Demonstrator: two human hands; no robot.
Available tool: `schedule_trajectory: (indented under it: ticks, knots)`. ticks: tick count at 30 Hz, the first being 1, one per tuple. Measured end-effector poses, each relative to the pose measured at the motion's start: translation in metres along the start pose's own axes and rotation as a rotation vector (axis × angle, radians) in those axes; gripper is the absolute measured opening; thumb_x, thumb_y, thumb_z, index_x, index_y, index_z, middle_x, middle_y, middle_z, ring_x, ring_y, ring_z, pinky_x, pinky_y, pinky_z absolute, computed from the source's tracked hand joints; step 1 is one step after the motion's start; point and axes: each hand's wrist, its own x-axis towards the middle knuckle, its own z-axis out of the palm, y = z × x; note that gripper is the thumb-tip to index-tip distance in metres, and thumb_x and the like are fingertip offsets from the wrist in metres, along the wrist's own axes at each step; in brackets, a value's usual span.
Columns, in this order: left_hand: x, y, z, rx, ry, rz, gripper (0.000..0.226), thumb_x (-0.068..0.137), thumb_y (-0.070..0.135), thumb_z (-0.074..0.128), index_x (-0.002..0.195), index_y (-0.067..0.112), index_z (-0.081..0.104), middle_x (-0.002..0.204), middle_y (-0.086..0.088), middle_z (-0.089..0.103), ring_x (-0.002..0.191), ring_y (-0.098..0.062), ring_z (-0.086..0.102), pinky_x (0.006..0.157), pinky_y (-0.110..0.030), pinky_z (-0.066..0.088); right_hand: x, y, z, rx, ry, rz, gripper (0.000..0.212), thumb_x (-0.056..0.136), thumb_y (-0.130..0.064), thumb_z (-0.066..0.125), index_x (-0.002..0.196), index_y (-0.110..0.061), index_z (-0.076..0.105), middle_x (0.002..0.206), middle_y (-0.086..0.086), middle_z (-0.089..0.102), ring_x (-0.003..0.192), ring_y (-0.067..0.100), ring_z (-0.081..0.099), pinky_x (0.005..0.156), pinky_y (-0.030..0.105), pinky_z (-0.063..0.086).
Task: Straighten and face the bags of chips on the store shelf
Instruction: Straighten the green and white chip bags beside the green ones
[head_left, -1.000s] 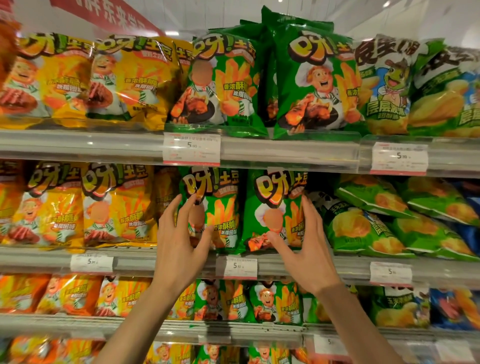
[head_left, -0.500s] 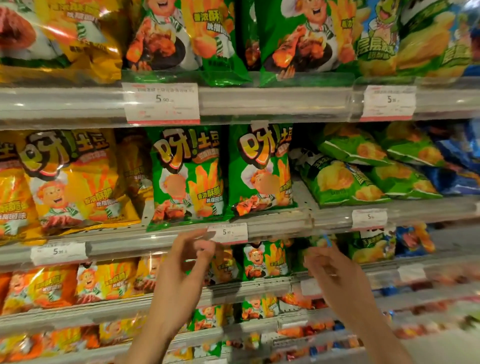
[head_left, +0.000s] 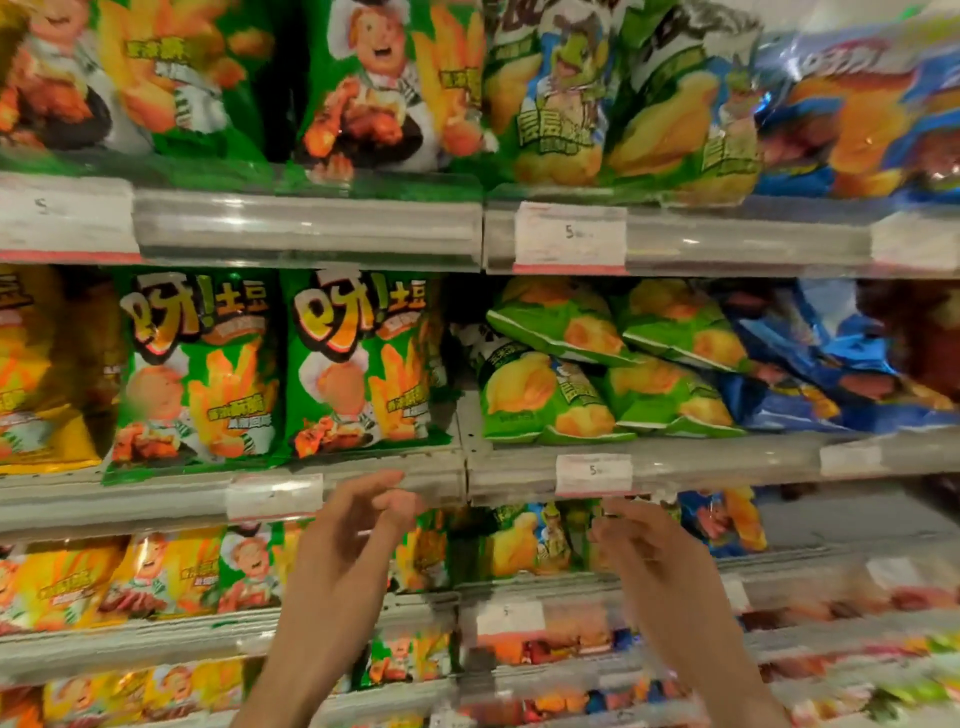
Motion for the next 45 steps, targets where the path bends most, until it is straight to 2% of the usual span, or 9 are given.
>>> schedule_trajectory:
  ticks: [7, 10, 13, 16, 21, 27, 31, 40, 45]
  knots:
    - [0.009, 0.035, 0.097, 0.012, 0.148, 0.057, 0.025, 0.09, 0.047, 0.065, 0.115, 0.04, 0.063, 0.105, 0.015, 0.07, 0.096, -0.004, 0.068, 0.08, -0.02, 0.052, 0.06, 0.002, -0.08, -0.014, -0.024, -0.118, 0.008, 0.094, -0.034, 0.062, 0.1, -0.035, 0.066, 0.084, -0.018, 0.07, 0.074, -0.01, 0.061, 0.059, 0.006, 0.043]
    - [0.027, 0.046, 0.12, 0.106, 0.204, 0.083, 0.032, 0.095, 0.038, 0.061, 0.126, 0.04, 0.053, 0.116, 0.02, 0.061, 0.1, 0.006, 0.061, 0.07, -0.01, 0.05, 0.077, -0.007, -0.099, -0.052, -0.04, -0.207, 0.016, 0.093, -0.039, 0.06, 0.107, -0.033, 0.064, 0.087, -0.021, 0.069, 0.081, -0.009, 0.062, 0.063, 0.015, 0.05]
    - [0.05, 0.059, 0.135, 0.192, 0.263, 0.131, 0.04, 0.094, 0.042, 0.061, 0.132, 0.041, 0.047, 0.125, 0.015, 0.053, 0.104, 0.003, 0.058, 0.074, -0.016, 0.05, 0.092, -0.01, -0.11, -0.2, -0.005, -0.353, 0.027, 0.094, -0.043, 0.056, 0.116, -0.029, 0.064, 0.102, -0.021, 0.064, 0.093, -0.006, 0.058, 0.081, 0.022, 0.05]
    - [0.074, 0.071, 0.14, 0.318, 0.323, 0.226, 0.045, 0.093, 0.048, 0.061, 0.134, 0.041, 0.045, 0.127, 0.007, 0.049, 0.103, -0.005, 0.06, 0.082, -0.031, 0.055, 0.106, -0.016, -0.11, -0.458, 0.045, -0.565, 0.033, 0.096, -0.042, 0.052, 0.123, -0.027, 0.062, 0.122, -0.014, 0.054, 0.118, 0.005, 0.043, 0.103, 0.024, 0.035]
    - [0.12, 0.08, 0.147, 0.295, 0.297, 0.176, 0.064, 0.084, 0.059, 0.064, 0.139, 0.04, 0.038, 0.137, 0.002, 0.051, 0.112, -0.018, 0.061, 0.098, -0.049, 0.052, 0.134, -0.025, -0.095, -0.649, 0.093, -0.743, 0.047, 0.098, -0.045, 0.043, 0.136, -0.019, 0.055, 0.15, 0.004, 0.043, 0.142, 0.027, 0.033, 0.115, 0.051, 0.033]
    - [0.15, 0.084, 0.159, 0.243, 0.203, 0.106, 0.049, 0.09, 0.045, 0.069, 0.134, 0.03, 0.052, 0.125, 0.006, 0.061, 0.109, -0.024, 0.064, 0.096, -0.042, 0.051, 0.15, -0.025, -0.085, -0.757, 0.053, -0.725, 0.059, 0.096, -0.055, 0.034, 0.145, -0.024, 0.044, 0.153, 0.003, 0.042, 0.146, 0.029, 0.031, 0.116, 0.048, 0.022]
    - [0.149, 0.081, 0.148, 0.053, 0.229, 0.137, 0.044, 0.083, 0.041, 0.076, 0.123, 0.029, 0.061, 0.119, 0.01, 0.067, 0.085, -0.006, 0.073, 0.084, -0.047, 0.06, 0.153, -0.025, -0.087, -0.731, 0.048, -0.705, 0.059, 0.096, -0.058, 0.031, 0.143, -0.025, 0.046, 0.153, 0.0, 0.041, 0.147, 0.026, 0.027, 0.118, 0.046, 0.019]
    - [0.087, 0.084, 0.117, -0.151, 0.316, 0.159, 0.03, 0.09, 0.027, 0.073, 0.118, 0.026, 0.063, 0.12, 0.007, 0.064, 0.094, -0.008, 0.072, 0.074, -0.031, 0.062, 0.143, -0.05, -0.091, -0.39, -0.076, -0.518, 0.072, 0.087, -0.081, 0.027, 0.139, -0.037, 0.05, 0.158, -0.013, 0.029, 0.15, 0.007, 0.008, 0.123, 0.04, 0.011]
    - [0.056, 0.07, 0.104, -0.114, 0.283, 0.13, 0.033, 0.082, 0.051, 0.077, 0.112, 0.045, 0.066, 0.126, 0.013, 0.063, 0.114, -0.016, 0.066, 0.086, -0.039, 0.06, 0.128, -0.076, -0.085, -0.298, -0.017, -0.445, 0.063, 0.089, -0.071, 0.04, 0.135, -0.03, 0.055, 0.134, -0.013, 0.053, 0.127, 0.01, 0.043, 0.105, 0.029, 0.035]
